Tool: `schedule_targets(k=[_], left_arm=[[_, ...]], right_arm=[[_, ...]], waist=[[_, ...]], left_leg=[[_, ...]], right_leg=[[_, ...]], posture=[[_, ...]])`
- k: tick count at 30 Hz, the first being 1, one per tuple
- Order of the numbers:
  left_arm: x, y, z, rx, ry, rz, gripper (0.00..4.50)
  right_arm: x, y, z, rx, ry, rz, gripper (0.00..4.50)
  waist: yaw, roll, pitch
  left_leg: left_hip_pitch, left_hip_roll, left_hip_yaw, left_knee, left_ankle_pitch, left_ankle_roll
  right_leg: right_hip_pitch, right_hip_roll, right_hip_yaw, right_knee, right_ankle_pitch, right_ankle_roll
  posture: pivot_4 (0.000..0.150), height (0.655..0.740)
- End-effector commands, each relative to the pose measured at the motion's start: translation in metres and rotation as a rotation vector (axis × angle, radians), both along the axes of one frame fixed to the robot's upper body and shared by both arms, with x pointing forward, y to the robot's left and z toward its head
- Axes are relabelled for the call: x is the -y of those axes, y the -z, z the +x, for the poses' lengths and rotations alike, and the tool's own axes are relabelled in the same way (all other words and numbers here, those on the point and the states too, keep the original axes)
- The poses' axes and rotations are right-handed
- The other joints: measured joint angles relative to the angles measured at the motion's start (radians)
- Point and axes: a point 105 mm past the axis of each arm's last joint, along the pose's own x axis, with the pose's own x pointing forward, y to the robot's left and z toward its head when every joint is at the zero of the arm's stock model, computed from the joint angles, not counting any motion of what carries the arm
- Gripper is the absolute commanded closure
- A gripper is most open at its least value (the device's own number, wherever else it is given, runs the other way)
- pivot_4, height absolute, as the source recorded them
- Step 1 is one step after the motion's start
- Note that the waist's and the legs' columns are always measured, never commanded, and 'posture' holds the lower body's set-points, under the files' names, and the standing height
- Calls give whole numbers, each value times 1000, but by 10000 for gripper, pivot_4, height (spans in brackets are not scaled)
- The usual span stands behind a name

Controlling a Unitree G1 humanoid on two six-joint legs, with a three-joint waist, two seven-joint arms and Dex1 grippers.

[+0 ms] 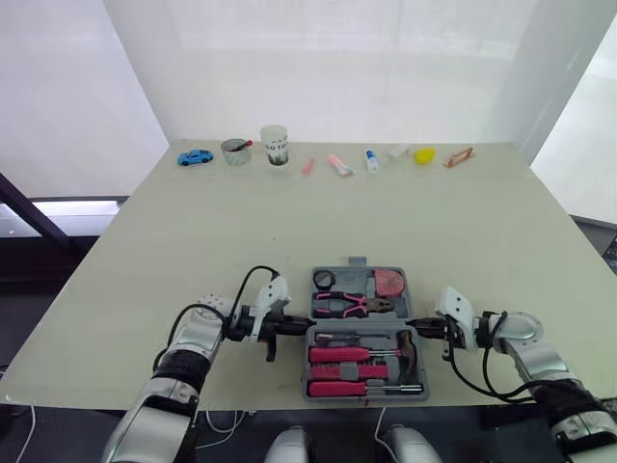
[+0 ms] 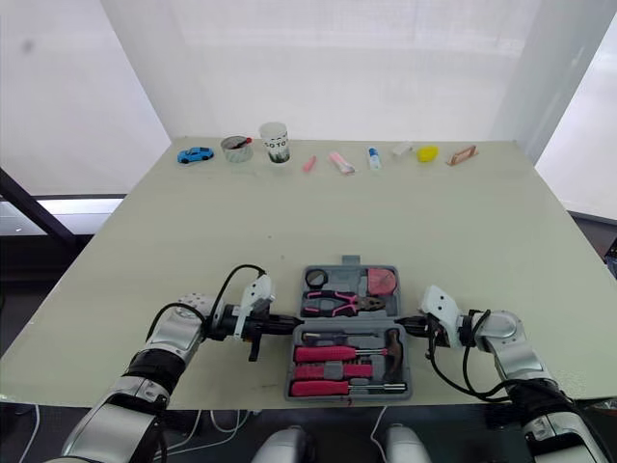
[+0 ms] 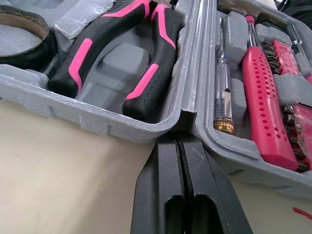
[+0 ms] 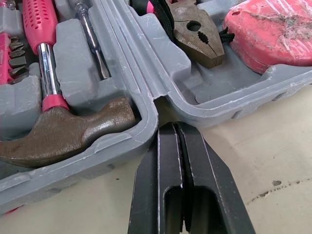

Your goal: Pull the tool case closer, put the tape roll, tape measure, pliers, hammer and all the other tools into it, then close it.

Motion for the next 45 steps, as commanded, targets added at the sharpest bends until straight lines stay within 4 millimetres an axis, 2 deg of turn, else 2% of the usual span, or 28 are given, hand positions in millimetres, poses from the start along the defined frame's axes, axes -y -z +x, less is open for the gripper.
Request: schedule_targets(k=[1, 9, 14, 17, 21, 24, 26, 28, 29, 32, 36, 42, 45], left_arm=[[4, 15, -15, -73, 51, 22, 45000], [4, 15, -14, -71, 42, 26, 45000], [-1, 15, -12, -41, 25, 39, 45000], [-7, 10, -10, -10, 7, 31, 45000], [-10, -15, -1, 97, -25, -11, 45000], [-15, -31, -4, 115, -29, -56, 45000], [-20, -42, -7, 123, -37, -80, 45000], [-23, -53, -13, 137, -27, -95, 45000], [-24, -56, -15, 138, -22, -103, 45000], [-16, -68, -22, 128, 2, -153, 45000], [4, -69, -36, 106, 79, -168, 45000], [50, -40, -57, 55, 240, -116, 45000], [57, -34, -57, 37, 260, -91, 45000]], right_arm=[[-12, -1, -7, -9, -64, 15, 44747], [-12, -1, -6, -4, -60, 9, 44747], [-4, -3, -3, 17, -22, -8, 44747], [7, -5, -3, 10, 0, -7, 44747], [23, -18, 1, -27, 73, 72, 44747], [31, -25, -1, -49, 95, 113, 37356], [37, -28, -1, -64, 115, 138, 29601], [40, -33, 3, -79, 146, 170, 18955], [41, -35, 4, -83, 154, 180, 12207], [41, -39, 12, -147, 210, 236, 329], [41, -48, 26, -199, 259, 302, 329], [27, -45, 50, -316, 241, 279, 329], [20, -42, 57, -357, 232, 249, 329]], waist=[[0, 0, 0], [-1, 0, 0], [-1, 0, 0], [-1, 0, 0], [-1, 0, 0], [-1, 0, 1], [0, 0, 1], [-1, 0, 1], [0, 0, 1], [0, 0, 1], [-1, 0, 1], [-1, 0, 1], [0, 0, 1]], left_leg=[[0, 0, 0, 0, 0, 0], [0, 0, 0, 0, 0, 0], [0, 0, 0, 0, 0, 0], [0, 0, 0, 0, 0, 0], [0, 0, 0, 0, 0, 0], [0, 0, -1, 0, 0, 0], [-1, 1, -1, 0, 0, 0], [0, 1, -2, 0, 0, 0], [0, 1, -2, 0, 0, 0], [0, 1, -2, 0, 0, 0], [0, 1, -2, 0, 0, 0], [0, 0, 1, 0, 0, 0], [-1, 0, 0, 0, 0, 0]], right_leg=[[0, 0, 0, 0, 0, 0], [0, 0, 0, 0, 0, 0], [0, 0, 0, 0, 0, 0], [0, 0, 0, 0, 0, 0], [0, 0, 0, 0, 0, 0], [-1, 0, 0, 0, 0, 0], [-1, 0, 0, 0, 0, 0], [0, 0, 0, 0, 0, 0], [-1, 0, 0, 0, 0, 0], [-1, 0, 1, 0, 0, 0], [-1, 0, 1, 0, 0, 0], [0, 0, 1, 0, 0, 0], [-1, 0, 1, 0, 0, 0]], posture=[[1500, 7400], [1500, 7400], [1500, 7400], [1500, 7400], [1500, 7400], [1500, 7400], [1500, 7400], [1500, 7400], [1500, 7400], [1500, 7400], [1500, 7400], [1500, 7400], [1500, 7400]])
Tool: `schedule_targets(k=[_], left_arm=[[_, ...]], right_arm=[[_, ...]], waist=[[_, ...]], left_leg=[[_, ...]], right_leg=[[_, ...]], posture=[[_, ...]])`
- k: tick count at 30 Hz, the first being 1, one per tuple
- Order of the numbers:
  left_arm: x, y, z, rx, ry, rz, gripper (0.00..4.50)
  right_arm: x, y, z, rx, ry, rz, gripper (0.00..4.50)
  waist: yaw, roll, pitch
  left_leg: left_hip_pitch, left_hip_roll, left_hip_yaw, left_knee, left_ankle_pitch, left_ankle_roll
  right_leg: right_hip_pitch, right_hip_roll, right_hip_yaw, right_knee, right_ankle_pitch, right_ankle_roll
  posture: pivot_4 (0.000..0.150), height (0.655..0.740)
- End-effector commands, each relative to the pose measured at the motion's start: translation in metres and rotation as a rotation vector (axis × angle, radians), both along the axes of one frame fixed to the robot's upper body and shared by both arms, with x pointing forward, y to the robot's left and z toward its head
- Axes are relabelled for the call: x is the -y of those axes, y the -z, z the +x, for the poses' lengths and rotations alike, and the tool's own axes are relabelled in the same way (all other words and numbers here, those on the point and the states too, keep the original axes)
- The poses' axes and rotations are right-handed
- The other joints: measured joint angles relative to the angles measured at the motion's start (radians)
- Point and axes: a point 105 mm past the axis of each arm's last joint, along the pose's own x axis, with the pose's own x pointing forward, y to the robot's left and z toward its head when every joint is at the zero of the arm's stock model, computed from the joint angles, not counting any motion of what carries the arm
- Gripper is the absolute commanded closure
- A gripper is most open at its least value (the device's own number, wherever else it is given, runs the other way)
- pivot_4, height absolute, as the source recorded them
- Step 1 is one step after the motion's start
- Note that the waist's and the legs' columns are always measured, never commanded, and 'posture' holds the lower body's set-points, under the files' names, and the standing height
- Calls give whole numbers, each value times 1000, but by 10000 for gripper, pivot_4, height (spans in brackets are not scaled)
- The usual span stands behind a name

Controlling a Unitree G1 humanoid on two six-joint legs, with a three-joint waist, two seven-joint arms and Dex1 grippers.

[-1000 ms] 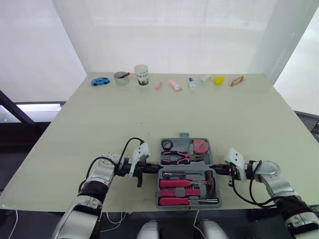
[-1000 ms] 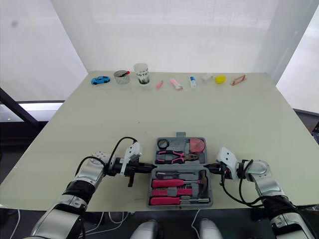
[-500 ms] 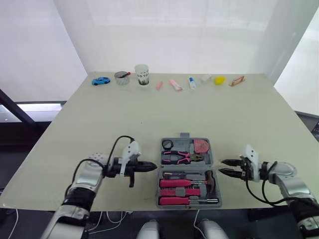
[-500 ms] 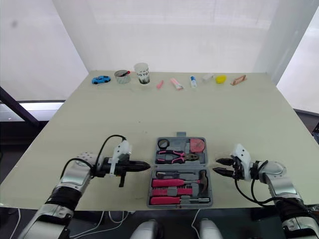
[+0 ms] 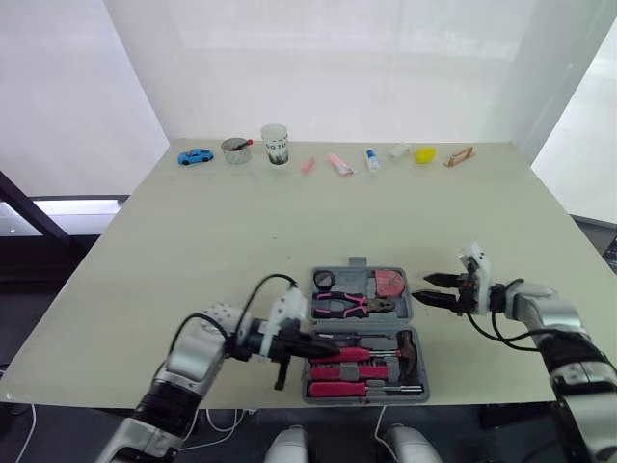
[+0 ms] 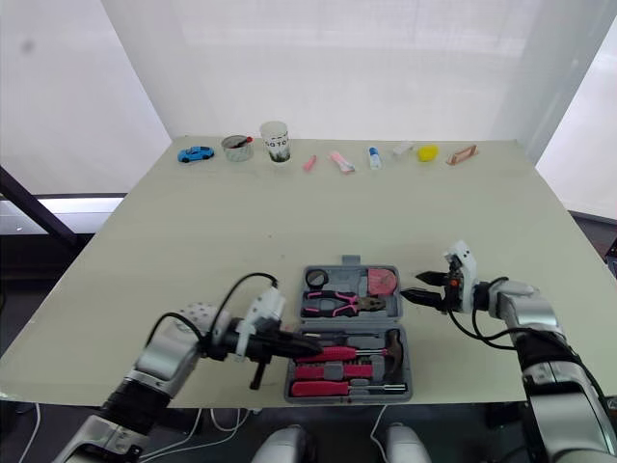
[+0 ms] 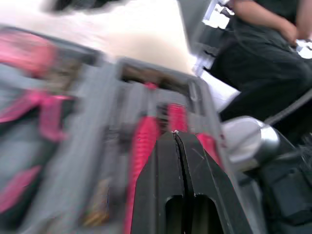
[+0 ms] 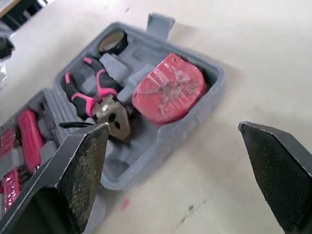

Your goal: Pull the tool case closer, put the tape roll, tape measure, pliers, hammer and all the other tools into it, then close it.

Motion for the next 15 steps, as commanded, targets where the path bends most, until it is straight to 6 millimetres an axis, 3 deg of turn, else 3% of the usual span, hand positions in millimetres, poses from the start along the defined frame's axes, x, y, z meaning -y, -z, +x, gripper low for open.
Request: schedule_targets(k=[1, 8, 15], left_arm=[[4, 2, 1, 31, 35, 50, 45000], [5, 36, -5, 29, 45, 192, 45000], [4, 52, 1, 21, -12, 216, 45000]], right_arm=[[-5, 1, 7, -42, -24, -11, 329], [-20, 11, 18, -178, 10, -7, 329], [-56, 0, 24, -287, 9, 181, 329]], waist=[[0, 0, 0], [-5, 0, 0], [-6, 3, -2]], left_leg=[[0, 0, 0, 0, 0, 0], [0, 0, 1, 0, 0, 0], [2, 0, 1, 0, 0, 0]], right_leg=[[0, 0, 0, 0, 0, 0], [0, 0, 1, 0, 0, 0], [1, 0, 1, 1, 0, 0]], posture=[[1500, 7400], [1500, 7400], [1500, 7400]])
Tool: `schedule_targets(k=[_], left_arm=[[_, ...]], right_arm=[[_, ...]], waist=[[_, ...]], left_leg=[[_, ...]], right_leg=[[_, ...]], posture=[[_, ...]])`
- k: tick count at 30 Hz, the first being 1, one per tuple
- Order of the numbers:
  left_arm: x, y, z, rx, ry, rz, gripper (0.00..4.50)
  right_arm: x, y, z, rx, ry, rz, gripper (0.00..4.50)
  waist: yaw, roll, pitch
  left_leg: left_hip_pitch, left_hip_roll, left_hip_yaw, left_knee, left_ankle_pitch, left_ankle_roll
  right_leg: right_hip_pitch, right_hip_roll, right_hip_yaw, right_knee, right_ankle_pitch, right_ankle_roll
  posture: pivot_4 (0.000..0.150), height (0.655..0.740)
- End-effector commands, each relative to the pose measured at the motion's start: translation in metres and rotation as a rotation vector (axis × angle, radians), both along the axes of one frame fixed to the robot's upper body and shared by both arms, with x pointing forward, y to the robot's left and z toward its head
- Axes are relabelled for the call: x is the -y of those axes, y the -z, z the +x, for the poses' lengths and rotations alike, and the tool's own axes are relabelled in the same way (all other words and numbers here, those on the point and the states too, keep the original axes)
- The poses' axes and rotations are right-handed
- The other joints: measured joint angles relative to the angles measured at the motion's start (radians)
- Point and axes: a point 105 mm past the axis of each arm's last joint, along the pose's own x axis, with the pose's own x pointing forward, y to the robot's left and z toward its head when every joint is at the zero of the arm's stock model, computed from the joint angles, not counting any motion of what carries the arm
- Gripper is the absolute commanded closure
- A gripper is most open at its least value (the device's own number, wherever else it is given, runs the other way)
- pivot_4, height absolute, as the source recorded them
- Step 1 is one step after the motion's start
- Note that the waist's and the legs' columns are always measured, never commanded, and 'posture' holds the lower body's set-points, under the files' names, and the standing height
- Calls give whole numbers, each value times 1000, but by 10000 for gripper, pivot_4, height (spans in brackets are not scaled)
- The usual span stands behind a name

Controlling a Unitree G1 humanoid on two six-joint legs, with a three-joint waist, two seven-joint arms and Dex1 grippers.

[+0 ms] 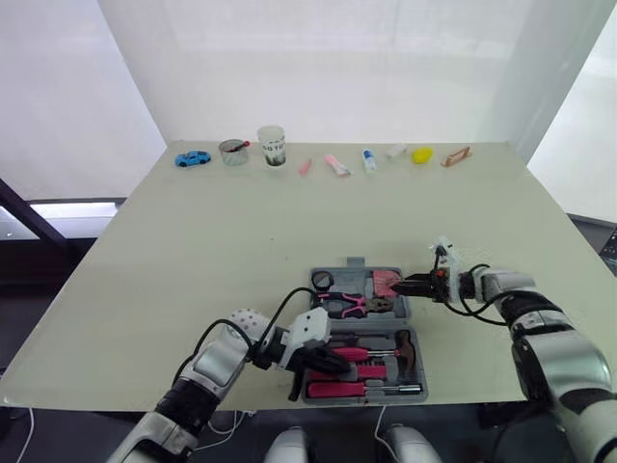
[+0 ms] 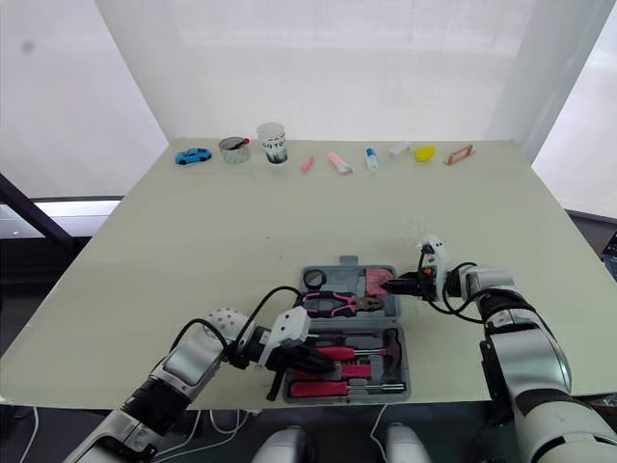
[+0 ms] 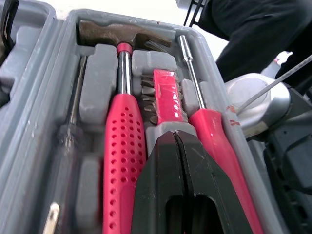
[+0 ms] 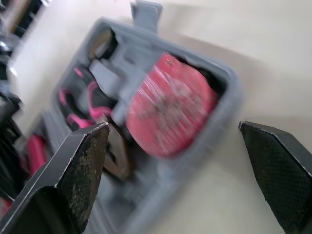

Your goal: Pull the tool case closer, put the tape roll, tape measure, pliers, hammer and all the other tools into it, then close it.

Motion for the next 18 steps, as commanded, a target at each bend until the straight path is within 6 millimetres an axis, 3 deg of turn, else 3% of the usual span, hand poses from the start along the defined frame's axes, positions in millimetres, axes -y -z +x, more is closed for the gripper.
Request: schedule_targets(k=[1, 6, 10, 18], left_arm=[[-9, 24, -3, -50, -43, 82, 45000], [-9, 25, -5, -55, -37, 82, 45000], [-6, 24, -11, -68, -14, 56, 45000], [-15, 6, 1, -45, -98, -17, 45000]], right_arm=[[-16, -6, 1, -19, -13, 70, 329], [-25, -13, 3, -37, -5, 139, 329], [-32, -30, 7, 3, 4, 266, 329], [-25, -61, -4, 57, -142, 422, 329]], waist=[[-1, 0, 0], [-5, 1, -1], [-14, 2, -1], [-20, 2, 0]], left_leg=[[0, 0, 0, 0, 0, 0], [0, 0, 0, 0, 0, 0], [0, 0, -1, 0, 0, 0], [-1, 0, -3, -1, 0, 0]], right_leg=[[0, 0, 0, 0, 0, 0], [0, 0, 0, 0, 0, 0], [0, 0, 0, 0, 0, 0], [0, 0, 0, 0, 0, 0]], posture=[[1500, 7400], [1500, 7400], [1500, 7400], [1500, 7400]])
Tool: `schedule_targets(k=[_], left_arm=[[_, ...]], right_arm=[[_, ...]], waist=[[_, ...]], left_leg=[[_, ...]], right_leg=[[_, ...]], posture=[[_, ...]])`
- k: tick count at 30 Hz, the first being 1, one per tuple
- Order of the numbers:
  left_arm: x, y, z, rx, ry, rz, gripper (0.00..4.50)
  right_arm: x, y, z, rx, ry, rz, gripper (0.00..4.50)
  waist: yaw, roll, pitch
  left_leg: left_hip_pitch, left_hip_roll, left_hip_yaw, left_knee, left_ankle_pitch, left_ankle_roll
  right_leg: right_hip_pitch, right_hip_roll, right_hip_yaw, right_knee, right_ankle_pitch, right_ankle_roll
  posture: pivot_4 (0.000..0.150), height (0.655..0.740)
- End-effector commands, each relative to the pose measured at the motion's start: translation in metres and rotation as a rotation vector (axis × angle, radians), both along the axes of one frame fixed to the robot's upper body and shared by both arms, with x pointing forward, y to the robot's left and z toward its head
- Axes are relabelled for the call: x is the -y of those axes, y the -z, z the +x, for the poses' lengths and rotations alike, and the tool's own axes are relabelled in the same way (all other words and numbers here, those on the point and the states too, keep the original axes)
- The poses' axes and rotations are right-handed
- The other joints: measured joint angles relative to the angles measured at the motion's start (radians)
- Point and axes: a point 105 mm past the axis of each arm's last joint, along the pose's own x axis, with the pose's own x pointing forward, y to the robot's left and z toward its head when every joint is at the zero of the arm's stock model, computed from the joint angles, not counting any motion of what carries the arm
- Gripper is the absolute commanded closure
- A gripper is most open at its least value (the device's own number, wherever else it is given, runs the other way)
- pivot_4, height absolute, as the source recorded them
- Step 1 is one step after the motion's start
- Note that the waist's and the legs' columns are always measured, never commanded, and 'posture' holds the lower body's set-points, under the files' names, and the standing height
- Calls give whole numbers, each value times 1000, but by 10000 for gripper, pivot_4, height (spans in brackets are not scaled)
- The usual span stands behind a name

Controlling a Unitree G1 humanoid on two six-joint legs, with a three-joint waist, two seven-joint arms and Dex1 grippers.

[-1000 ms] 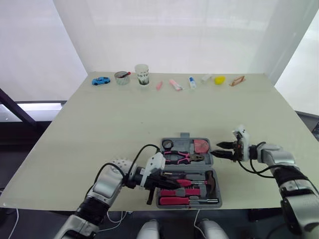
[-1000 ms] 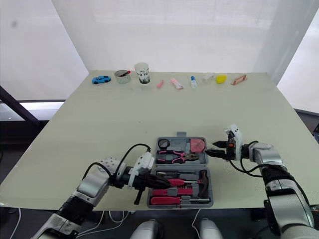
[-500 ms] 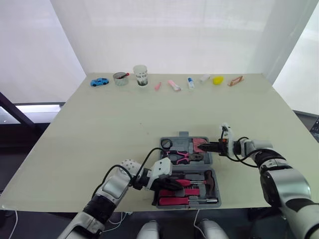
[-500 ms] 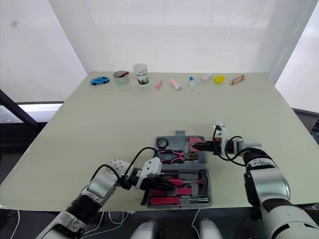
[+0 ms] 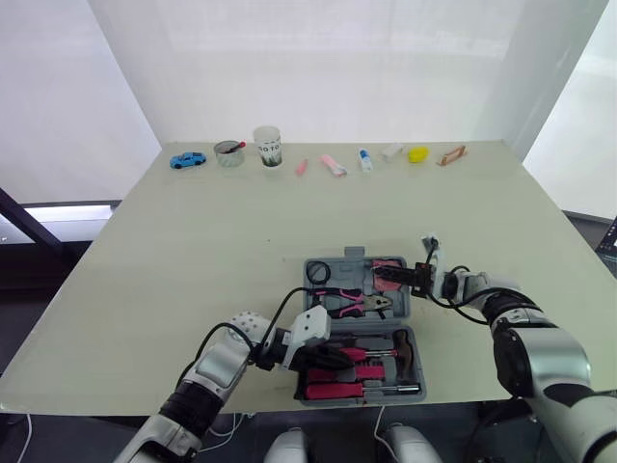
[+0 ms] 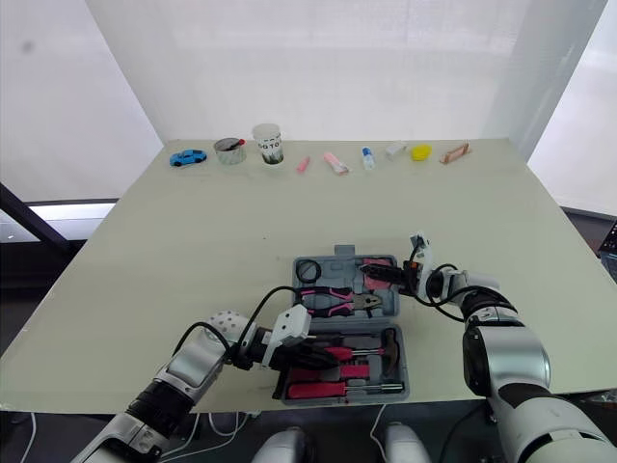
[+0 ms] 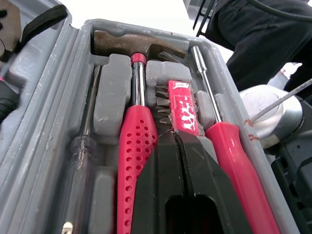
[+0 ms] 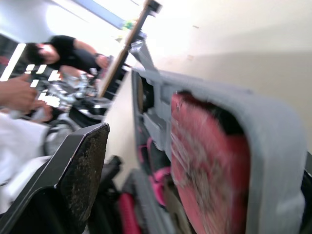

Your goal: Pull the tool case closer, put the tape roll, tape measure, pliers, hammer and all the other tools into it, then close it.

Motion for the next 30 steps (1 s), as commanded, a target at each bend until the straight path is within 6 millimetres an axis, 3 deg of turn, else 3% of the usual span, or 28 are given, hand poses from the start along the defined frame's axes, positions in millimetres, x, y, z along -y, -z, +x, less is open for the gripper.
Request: schedule_targets(k=[1, 5, 9, 11, 18, 22, 25, 28, 29, 30], left_arm=[[-14, 3, 1, -28, -64, 13, 45000], [-21, -12, -2, -5, -79, -32, 45000], [-37, -56, -23, -40, -95, -146, 45000], [-46, -66, -31, -63, -114, -153, 45000], [-114, -63, -53, -126, -280, -37, 45000], [-159, -68, -41, -62, -524, -59, 45000], [-168, -73, -35, 0, -582, -84, 45000], [-177, -77, -30, 42, -638, -96, 37918], [-182, -78, -25, 86, -671, -92, 30298], [-185, -77, -22, 111, -697, -81, 28386]], right_arm=[[3, -32, 0, 94, -72, 76, 329], [6, -39, -9, 105, -133, 103, 329], [10, -51, -31, 157, -224, 134, 329], [12, -55, -44, 172, -242, 147, 329], [25, -59, -96, 193, -258, 121, 329], [59, -38, -126, 275, -81, -73, 329], [72, -32, -135, 346, 6, -166, 329], [93, -25, -140, 483, 144, -303, 0], [103, -22, -143, 527, 195, -355, 0], [111, -21, -144, 572, 235, -398, 0]], waist=[[-3, 1, 0], [-6, 1, 1], [-2, 1, 2], [5, 2, 2], [5, 4, 5], [19, 3, 6], [28, 2, 7], [24, 0, 7], [24, 0, 8], [23, 0, 8]], left_leg=[[0, 0, 0, 0, 0, 0], [0, 1, -1, 0, 0, 0], [-2, 4, -2, -1, 0, 0], [-5, 5, -3, -1, 0, 0], [-3, 4, -2, -2, 0, 0], [-1, 5, -2, -1, 0, -1], [-3, 5, -1, -3, 0, -1], [-2, 5, 1, -2, 0, -1], [0, 5, 0, -2, 0, -1], [0, 5, 1, -2, 0, -1]], right_leg=[[0, 0, 0, 0, 0, 0], [-1, 1, 0, 1, 0, 0], [-2, 2, 0, 0, 0, -1], [-4, 1, -2, -1, -1, -1], [-4, 0, -2, -1, -1, -1], [-3, 0, -2, -1, -4, -5], [-3, -1, -4, -3, -5, -6], [-4, -1, -1, -2, -5, -5], [-3, 0, -2, -2, -7, -2], [-3, 0, -2, -2, -7, -2]], posture=[[1500, 7400], [1500, 7400], [1500, 7400], [1500, 7400], [1500, 7400], [1500, 7400], [1500, 7400], [1500, 7400], [1500, 7400], [1500, 7400]])
